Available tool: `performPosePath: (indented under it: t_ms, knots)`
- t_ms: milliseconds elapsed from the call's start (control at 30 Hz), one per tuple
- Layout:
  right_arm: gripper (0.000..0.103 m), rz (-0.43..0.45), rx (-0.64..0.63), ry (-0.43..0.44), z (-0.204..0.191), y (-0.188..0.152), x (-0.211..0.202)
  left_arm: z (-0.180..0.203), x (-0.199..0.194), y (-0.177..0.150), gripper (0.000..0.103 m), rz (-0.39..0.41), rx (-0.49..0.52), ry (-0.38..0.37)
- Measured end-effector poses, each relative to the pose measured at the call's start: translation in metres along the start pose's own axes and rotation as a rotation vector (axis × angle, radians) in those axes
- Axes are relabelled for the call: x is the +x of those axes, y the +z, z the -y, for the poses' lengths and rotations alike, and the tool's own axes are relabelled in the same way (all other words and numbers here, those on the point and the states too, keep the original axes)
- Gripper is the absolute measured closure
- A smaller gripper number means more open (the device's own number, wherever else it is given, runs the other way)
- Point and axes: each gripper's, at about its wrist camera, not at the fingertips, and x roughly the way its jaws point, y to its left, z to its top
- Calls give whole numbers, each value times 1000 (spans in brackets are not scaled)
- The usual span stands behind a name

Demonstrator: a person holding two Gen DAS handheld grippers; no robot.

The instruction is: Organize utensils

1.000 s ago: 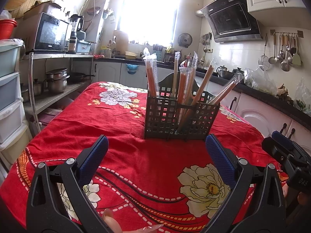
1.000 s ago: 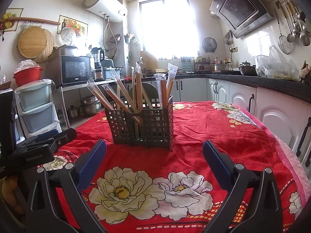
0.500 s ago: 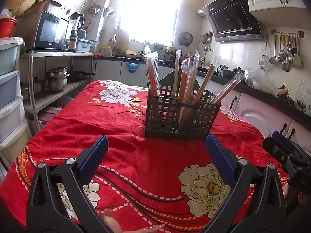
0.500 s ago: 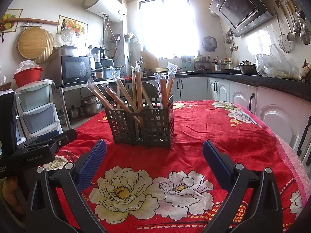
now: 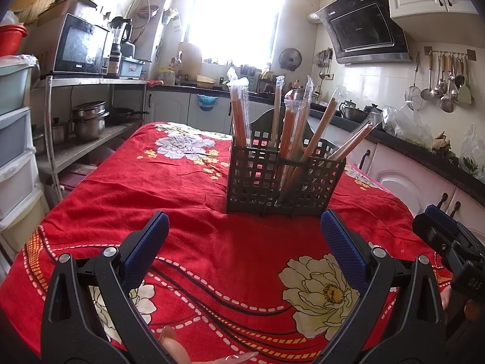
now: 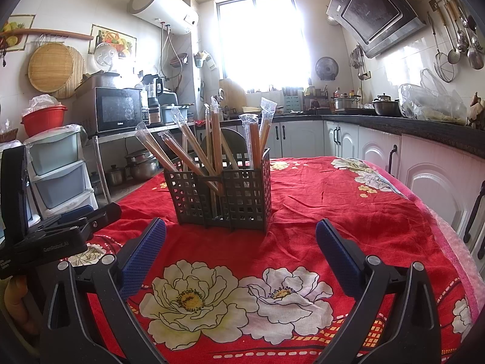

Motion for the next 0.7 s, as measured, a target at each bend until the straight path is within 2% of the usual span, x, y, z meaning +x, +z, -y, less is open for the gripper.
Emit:
performPosePath:
  t_ms: [167, 300, 400, 500, 533, 567, 667, 700]
  knots:
    - [6, -1, 7, -3, 0, 0, 0, 1, 3, -1, 11, -11, 1, -3]
    - [6, 3, 22, -12, 1, -1, -1, 4, 11, -3, 11, -49, 5, 28]
    - [7, 8, 51, -20, 6, 1, -4, -5, 12, -2, 11, -75, -40, 40]
    - [7, -38, 85, -90, 26, 10, -1, -21, 14, 4, 11, -141, -82, 49]
    - [7, -54, 94, -122, 34, 13, 0, -32, 18, 9, 11, -177, -86, 76]
    - [7, -88, 103, -161, 45, 17, 6, -40, 23, 13, 11, -210, -76, 108]
    - [7, -336, 141, -310, 92, 21, 43, -72, 50, 16, 11, -379, -33, 249]
    - [7, -389, 168, -341, 107, 19, 52, -83, 59, 16, 11, -418, -38, 292]
